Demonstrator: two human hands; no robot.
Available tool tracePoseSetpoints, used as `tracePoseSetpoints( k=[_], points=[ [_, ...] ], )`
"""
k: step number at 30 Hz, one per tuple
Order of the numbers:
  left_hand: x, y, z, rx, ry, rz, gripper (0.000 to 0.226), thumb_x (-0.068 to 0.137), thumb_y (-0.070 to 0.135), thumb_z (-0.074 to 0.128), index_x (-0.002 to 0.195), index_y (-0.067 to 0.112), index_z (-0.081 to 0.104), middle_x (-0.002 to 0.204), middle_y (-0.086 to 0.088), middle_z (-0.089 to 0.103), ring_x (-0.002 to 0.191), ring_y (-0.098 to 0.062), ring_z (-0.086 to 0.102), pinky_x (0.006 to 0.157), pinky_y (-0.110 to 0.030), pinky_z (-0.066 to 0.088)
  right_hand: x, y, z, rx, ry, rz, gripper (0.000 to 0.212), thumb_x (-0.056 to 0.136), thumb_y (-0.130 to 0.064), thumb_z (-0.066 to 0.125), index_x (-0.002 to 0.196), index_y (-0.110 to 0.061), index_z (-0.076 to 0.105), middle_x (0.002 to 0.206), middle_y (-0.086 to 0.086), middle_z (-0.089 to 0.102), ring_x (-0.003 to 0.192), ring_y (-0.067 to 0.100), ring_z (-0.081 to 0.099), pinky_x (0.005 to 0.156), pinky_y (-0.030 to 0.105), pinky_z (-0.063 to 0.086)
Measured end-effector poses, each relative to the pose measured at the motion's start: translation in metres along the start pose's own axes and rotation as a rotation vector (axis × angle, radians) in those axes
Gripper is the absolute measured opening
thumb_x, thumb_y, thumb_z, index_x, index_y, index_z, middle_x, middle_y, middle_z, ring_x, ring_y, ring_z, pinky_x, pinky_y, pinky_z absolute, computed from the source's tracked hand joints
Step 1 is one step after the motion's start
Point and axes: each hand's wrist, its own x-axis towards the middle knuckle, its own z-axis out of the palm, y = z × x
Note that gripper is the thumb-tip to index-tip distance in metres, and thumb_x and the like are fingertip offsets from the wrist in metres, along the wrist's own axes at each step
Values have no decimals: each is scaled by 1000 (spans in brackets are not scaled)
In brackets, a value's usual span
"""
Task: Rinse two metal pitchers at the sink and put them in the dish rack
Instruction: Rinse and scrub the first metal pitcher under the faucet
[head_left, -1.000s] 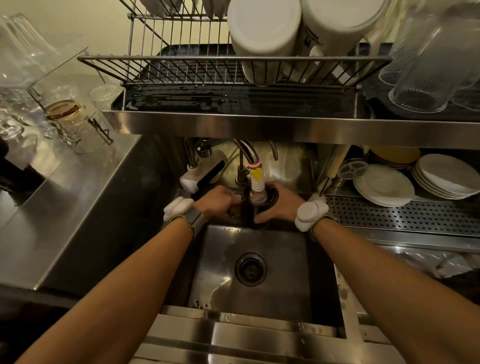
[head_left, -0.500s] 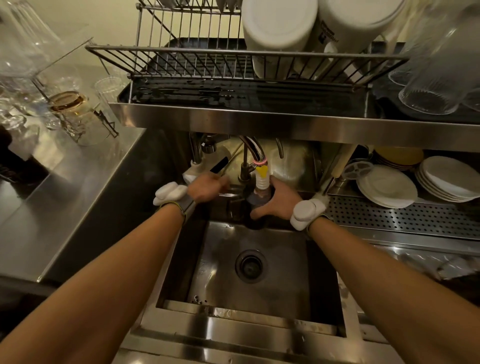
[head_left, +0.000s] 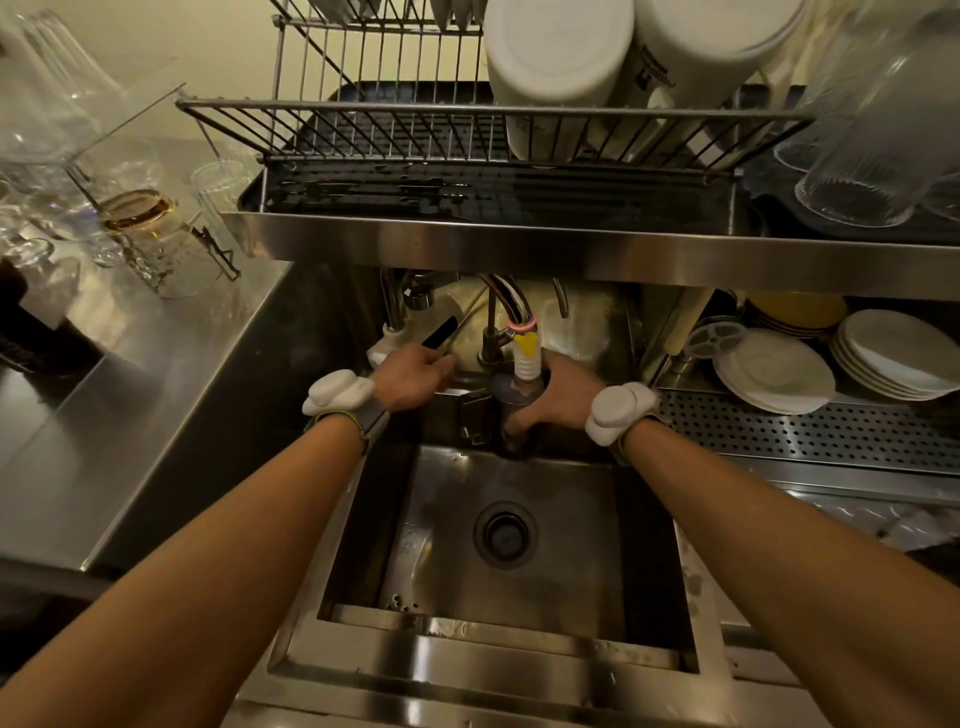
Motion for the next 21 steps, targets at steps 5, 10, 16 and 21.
tracePoseSetpoints(
  k=[5, 10, 16, 21],
  points=[
    [0, -6, -2, 9, -20, -1, 40, 99, 35, 41, 103, 5, 68, 103, -15, 69, 91, -25, 63, 90, -38, 49, 3, 2, -4, 13, 15, 25, 76, 54, -22, 89, 121, -19, 53, 111, -2, 62, 97, 17, 60, 80, 29, 49],
    [0, -8, 0, 36, -20, 13, 39, 99, 34, 43, 101, 4, 68, 103, -17, 69, 84, -20, 61, 89, -37, 49, 2, 6, -4, -6, -56, 32, 79, 55, -21, 89, 124, -18, 52, 113, -1, 62, 101, 21, 61, 81, 31, 51],
    [0, -3, 1, -30, -58, 11, 39, 99, 35, 41, 106, 5, 66, 108, -14, 69, 102, -27, 64, 100, -43, 47, 2, 5, -4, 17, -107, 28, 69, 56, -19, 89, 117, -19, 56, 107, -1, 64, 98, 20, 63, 76, 28, 54],
    [1, -7, 3, -20, -62, 11, 40, 99, 33, 43, 104, 2, 67, 105, -16, 69, 100, -29, 65, 97, -43, 49, 3, 9, -4, 27, -48, 27, 80, 54, -22, 89, 125, -18, 52, 113, -1, 63, 99, 18, 61, 80, 30, 52]
  ],
)
